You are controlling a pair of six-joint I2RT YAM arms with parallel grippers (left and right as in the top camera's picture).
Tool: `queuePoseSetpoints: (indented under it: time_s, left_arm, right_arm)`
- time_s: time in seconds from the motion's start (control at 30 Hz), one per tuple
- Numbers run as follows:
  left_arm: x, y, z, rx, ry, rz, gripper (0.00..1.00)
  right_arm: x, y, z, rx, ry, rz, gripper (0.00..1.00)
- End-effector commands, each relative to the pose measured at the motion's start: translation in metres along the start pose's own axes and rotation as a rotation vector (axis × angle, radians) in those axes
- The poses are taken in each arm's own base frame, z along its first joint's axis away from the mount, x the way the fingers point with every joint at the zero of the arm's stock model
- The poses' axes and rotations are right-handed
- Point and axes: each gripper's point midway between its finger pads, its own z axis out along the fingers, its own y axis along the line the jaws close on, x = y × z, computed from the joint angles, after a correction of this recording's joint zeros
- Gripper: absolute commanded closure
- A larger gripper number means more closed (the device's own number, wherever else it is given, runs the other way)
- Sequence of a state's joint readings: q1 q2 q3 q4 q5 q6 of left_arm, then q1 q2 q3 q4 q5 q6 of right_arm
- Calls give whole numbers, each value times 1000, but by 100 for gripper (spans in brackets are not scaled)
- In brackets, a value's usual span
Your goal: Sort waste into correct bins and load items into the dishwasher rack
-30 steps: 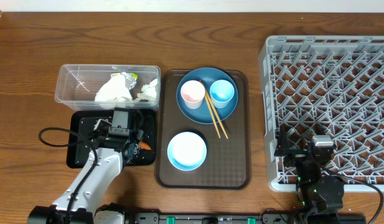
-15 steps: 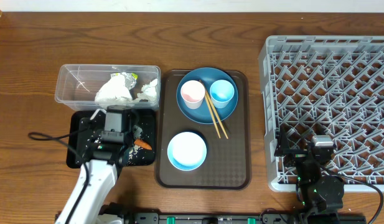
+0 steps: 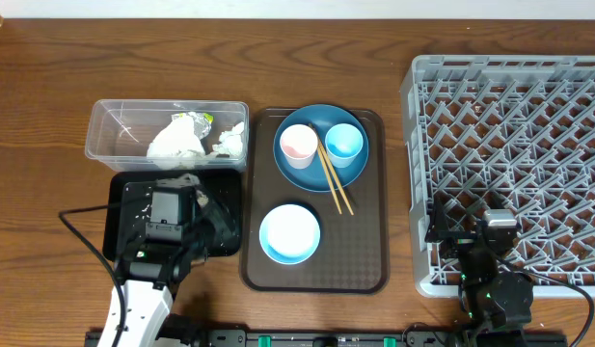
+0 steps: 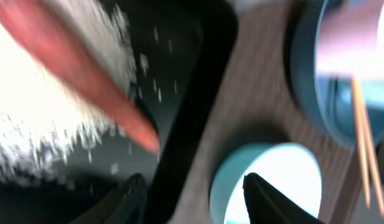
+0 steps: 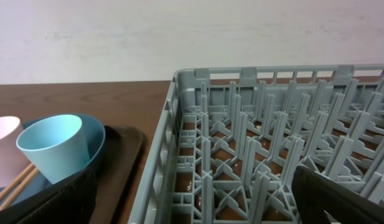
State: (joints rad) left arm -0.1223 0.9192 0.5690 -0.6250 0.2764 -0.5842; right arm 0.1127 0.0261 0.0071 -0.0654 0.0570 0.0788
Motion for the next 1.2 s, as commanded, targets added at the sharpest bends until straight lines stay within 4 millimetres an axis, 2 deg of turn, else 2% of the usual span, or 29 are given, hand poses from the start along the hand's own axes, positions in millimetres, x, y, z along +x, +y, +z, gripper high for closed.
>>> queuePoseSetpoints:
  time_s: [0.0, 0.13, 0.47, 0.63, 0.8, 0.87, 1.0, 1.17]
  left_arm:
    - [12, -11, -7, 60, 63, 64, 46]
    - [17, -10, -8, 60, 88, 83, 46]
    - [-2, -31, -36, 75, 57, 93, 47]
    - [-26, -57, -57, 96, 33, 103, 48]
    - [-39, -84, -77, 88, 65, 165, 48]
    - [-41, -95, -77, 94, 78, 201, 45]
    - [-41, -98, -69, 94, 91, 212, 27]
    - [-37, -94, -66, 76, 117, 204, 25]
  right_arm:
    - [2, 1, 0, -2, 5, -7, 1]
    - [2, 1, 0, -2, 5, -7, 1]
    - [2, 1, 0, -2, 5, -7, 1]
    - [2, 1, 0, -2, 5, -7, 1]
    - [2, 1, 0, -2, 5, -7, 1]
    - [2, 1, 0, -2, 5, -7, 1]
    - [2, 1, 0, -2, 6, -7, 1]
    - [2, 1, 0, -2, 5, -7, 1]
